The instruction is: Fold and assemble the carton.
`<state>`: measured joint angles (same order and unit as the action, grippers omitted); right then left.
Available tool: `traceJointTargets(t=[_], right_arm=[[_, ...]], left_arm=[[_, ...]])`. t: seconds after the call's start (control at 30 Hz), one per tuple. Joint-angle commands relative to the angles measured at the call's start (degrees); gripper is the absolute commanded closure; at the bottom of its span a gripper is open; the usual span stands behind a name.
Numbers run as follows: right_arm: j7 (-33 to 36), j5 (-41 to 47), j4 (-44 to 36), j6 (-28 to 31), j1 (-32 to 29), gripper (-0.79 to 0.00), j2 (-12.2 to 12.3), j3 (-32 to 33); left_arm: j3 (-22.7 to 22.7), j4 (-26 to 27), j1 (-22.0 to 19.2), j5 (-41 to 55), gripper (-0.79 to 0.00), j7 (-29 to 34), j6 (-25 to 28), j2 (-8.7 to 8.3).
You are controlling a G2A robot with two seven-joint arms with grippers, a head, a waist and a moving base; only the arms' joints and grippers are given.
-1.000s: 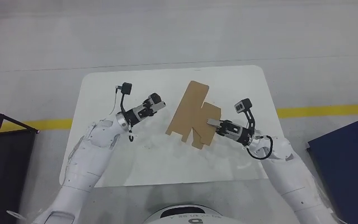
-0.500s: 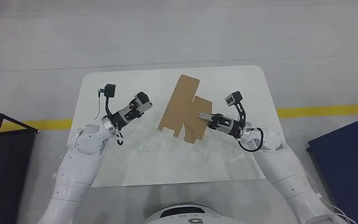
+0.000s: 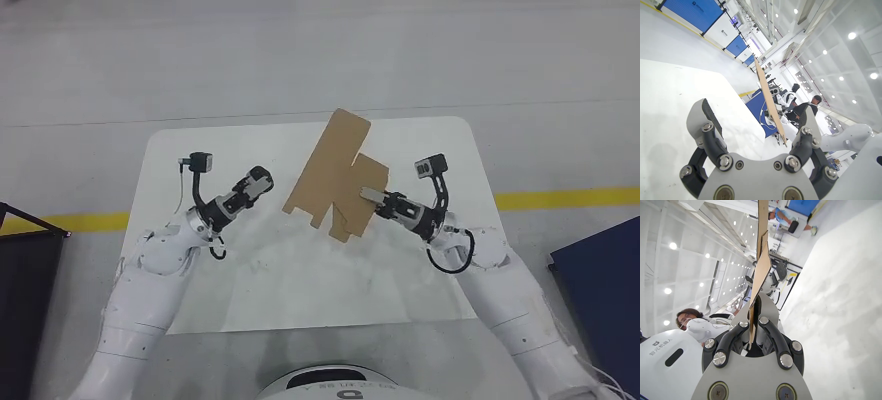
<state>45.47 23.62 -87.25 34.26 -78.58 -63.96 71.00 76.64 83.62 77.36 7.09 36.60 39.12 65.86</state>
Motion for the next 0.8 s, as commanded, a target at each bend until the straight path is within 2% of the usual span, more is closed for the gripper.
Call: traceJointTargets(t=[0.0,0.1,0.17,0.23,0.37,0.77], right_arm=[[-4.0,-4.2,-1.7,3.9,-0.7,0.000,-0.1,0.6],[-11.9,-14.7,-5.2,7.7,-1.8,0.000,-0.2,2.5],[-17.5,-23.0,-8.0,8.0,-2.7,0.000,-0.4,3.6],[-23.1,-30.8,-10.8,6.1,-3.8,0.000,-0.7,4.2],[-30.6,-39.8,-13.9,1.3,-5.3,0.000,-1.2,3.8],[-30.6,-39.8,-13.9,1.3,-5.3,0.000,-1.2,3.8]], left_arm=[[0.2,-0.4,-0.3,0.4,-0.785,0.8,-0.3,-0.12],[0.3,-0.6,-0.6,1.1,-0.785,1.8,-0.7,-0.26],[0.3,-0.6,-0.8,1.5,-0.785,2.3,-1.1,-0.33],[0.1,-0.5,-1.2,1.7,-0.785,2.7,-1.6,-0.36],[-0.1,-0.3,-1.9,1.8,-0.785,2.9,-2.3,-0.41],[1.6,-0.2,-1.2,2.4,-0.785,1.7,-2.0,-0.86]])
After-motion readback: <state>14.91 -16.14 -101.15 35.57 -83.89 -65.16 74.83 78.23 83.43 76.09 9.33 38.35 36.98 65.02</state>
